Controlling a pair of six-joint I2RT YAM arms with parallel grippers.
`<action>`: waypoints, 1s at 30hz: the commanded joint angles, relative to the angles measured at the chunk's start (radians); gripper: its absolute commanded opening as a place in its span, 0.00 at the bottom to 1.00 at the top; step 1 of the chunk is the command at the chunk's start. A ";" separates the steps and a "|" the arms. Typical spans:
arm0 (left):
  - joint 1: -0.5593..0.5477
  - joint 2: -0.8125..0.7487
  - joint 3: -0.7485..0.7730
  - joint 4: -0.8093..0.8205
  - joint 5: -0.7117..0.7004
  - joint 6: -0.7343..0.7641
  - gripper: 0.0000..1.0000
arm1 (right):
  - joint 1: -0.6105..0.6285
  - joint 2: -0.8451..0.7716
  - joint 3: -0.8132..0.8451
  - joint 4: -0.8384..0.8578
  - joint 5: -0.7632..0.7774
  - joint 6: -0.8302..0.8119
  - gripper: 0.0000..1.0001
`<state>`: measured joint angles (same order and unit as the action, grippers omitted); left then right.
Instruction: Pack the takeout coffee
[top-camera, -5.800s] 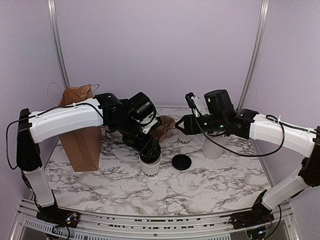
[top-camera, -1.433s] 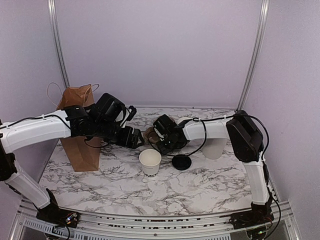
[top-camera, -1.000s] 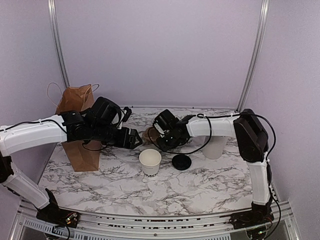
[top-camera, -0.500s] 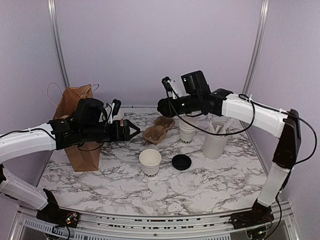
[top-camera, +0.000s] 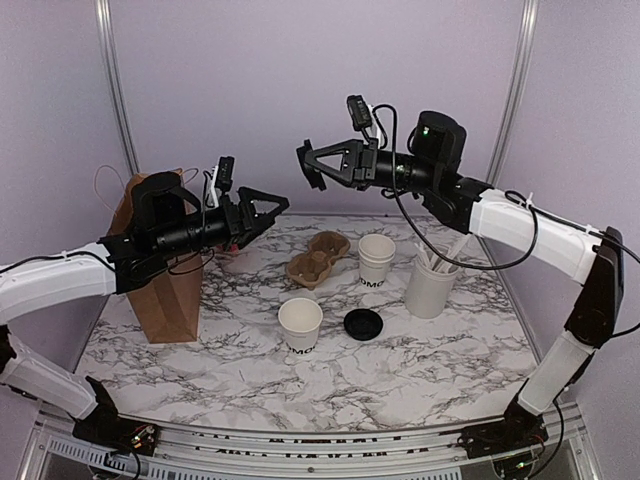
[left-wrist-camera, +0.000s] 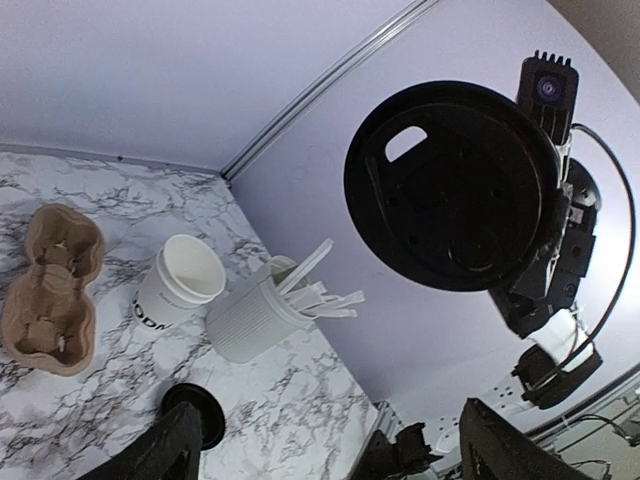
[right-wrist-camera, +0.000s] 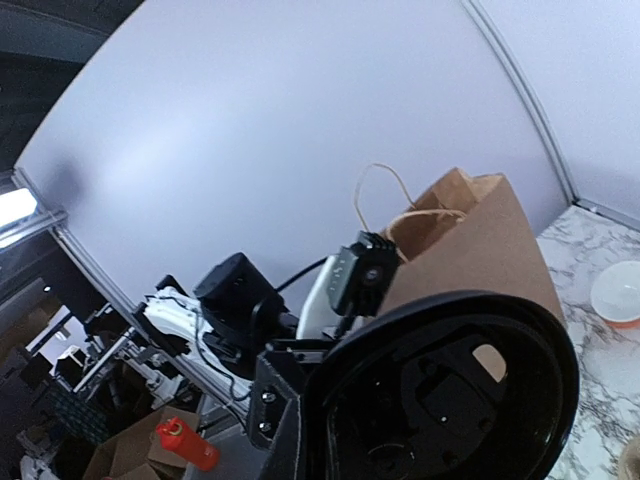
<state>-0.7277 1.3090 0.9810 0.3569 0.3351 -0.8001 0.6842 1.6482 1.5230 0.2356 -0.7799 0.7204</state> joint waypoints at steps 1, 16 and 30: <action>0.024 0.039 0.017 0.327 0.098 -0.181 0.90 | -0.003 -0.020 -0.009 0.408 -0.114 0.282 0.05; 0.021 0.236 0.219 0.822 0.135 -0.479 0.92 | 0.005 0.098 0.027 1.057 0.033 0.854 0.06; -0.044 0.364 0.364 0.882 0.141 -0.538 0.91 | 0.023 0.162 0.031 1.235 0.119 1.018 0.07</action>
<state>-0.7567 1.6566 1.2964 1.1641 0.4564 -1.3201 0.6937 1.7817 1.5219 1.3792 -0.6945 1.6711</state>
